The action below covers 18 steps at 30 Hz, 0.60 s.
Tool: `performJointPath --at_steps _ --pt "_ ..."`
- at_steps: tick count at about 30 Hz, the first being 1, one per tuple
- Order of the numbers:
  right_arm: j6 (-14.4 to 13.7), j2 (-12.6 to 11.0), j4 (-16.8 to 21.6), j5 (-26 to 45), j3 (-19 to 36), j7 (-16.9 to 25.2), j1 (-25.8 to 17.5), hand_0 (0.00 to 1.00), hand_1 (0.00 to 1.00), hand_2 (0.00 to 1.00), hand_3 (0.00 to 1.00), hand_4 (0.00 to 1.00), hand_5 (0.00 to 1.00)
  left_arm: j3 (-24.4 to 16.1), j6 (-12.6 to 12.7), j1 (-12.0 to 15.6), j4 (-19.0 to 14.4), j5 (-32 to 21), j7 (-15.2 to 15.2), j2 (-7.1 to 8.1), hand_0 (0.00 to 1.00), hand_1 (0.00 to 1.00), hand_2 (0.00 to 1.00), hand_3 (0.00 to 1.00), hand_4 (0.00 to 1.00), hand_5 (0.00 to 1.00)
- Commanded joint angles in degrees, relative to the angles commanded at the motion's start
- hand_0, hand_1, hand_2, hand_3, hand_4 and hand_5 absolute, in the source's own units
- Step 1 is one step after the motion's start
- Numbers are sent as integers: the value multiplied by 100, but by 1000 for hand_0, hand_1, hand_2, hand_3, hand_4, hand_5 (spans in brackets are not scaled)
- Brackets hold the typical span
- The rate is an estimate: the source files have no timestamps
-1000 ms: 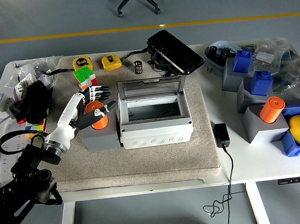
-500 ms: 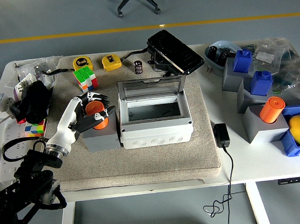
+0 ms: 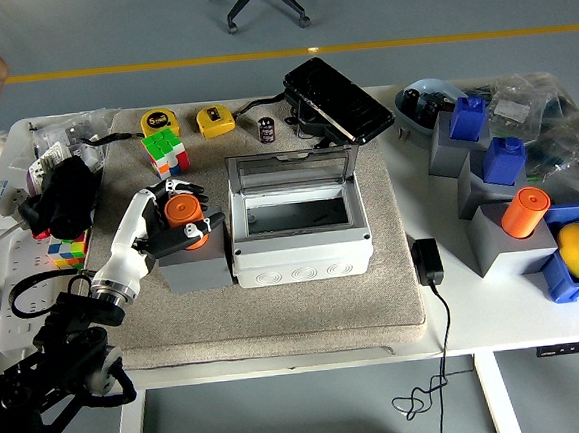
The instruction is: Fetch the battery,place it into the box,close the lid of the box
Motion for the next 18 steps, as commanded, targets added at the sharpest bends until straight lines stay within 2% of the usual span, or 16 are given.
performJointPath --at_steps 1,2,7,8,13,14,18 --pt "-2 2 1 -2 1 3 -3 601 625 607 547 930 464 6 8 -3 -4 -8 -10 -10 533 455 443 448 998 2" --pt "-3 3 2 -4 2 5 -4 602 625 606 547 930 463 12 14 -6 -8 -12 -17 -15 400 392 380 375 998 2" --pt "-21 9 3 -6 6 37 2 602 625 606 547 930 463 34 32 -35 -35 -47 -52 -46 400 392 380 375 998 2" --pt "-23 8 5 -6 7 42 3 600 625 605 547 930 463 38 32 -39 -37 -50 -54 -52 313 365 349 329 989 2" --pt "-32 14 6 -4 3 58 2 600 625 605 547 930 463 54 36 -37 -5 -99 -59 -75 313 365 349 329 989 2" --pt "-35 14 7 -4 4 63 0 601 625 604 547 931 463 54 39 -35 -8 -99 -61 -76 254 314 312 286 969 2" --pt "-39 17 7 1 -9 70 0 601 625 604 547 931 463 72 42 -53 9 -108 -63 -85 254 314 312 286 969 2"
